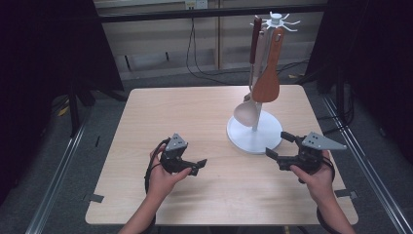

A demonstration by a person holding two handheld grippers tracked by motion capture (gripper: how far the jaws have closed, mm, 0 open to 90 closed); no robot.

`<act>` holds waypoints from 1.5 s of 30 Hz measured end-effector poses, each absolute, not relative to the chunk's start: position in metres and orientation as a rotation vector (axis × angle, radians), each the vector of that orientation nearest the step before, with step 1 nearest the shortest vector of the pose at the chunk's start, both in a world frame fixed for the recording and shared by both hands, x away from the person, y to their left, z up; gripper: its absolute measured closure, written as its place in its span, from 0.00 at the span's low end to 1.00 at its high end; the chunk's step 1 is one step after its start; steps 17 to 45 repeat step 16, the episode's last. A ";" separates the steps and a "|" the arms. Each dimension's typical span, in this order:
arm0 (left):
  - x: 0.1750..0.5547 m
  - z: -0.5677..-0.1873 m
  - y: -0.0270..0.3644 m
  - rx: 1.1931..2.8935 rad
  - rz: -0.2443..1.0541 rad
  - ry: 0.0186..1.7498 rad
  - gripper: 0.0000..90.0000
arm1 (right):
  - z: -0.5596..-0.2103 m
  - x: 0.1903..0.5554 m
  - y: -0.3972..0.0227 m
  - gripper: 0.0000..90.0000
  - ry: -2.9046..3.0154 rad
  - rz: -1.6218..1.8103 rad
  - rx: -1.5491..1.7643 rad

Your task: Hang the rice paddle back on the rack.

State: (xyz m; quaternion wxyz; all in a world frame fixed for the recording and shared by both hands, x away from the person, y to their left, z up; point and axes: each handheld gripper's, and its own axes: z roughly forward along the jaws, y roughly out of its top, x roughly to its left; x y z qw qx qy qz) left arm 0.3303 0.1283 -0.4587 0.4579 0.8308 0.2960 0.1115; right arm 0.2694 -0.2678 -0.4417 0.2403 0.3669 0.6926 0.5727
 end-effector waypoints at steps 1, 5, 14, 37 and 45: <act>0.330 -0.458 0.128 2.053 0.279 0.730 0.05 | -0.443 0.269 -0.268 0.14 1.904 1.559 1.006; 0.328 -0.459 0.125 2.053 0.275 0.716 0.05 | -0.451 0.267 -0.266 0.14 1.939 1.549 1.003; 0.327 -0.459 0.124 2.053 0.276 0.714 0.05 | -0.460 0.267 -0.254 0.13 2.016 1.493 0.970; 0.327 -0.460 0.124 2.059 0.279 0.709 0.05 | -0.462 0.268 -0.251 0.12 2.037 1.479 0.963; 0.327 -0.460 0.124 2.059 0.279 0.709 0.05 | -0.462 0.268 -0.251 0.12 2.037 1.479 0.963</act>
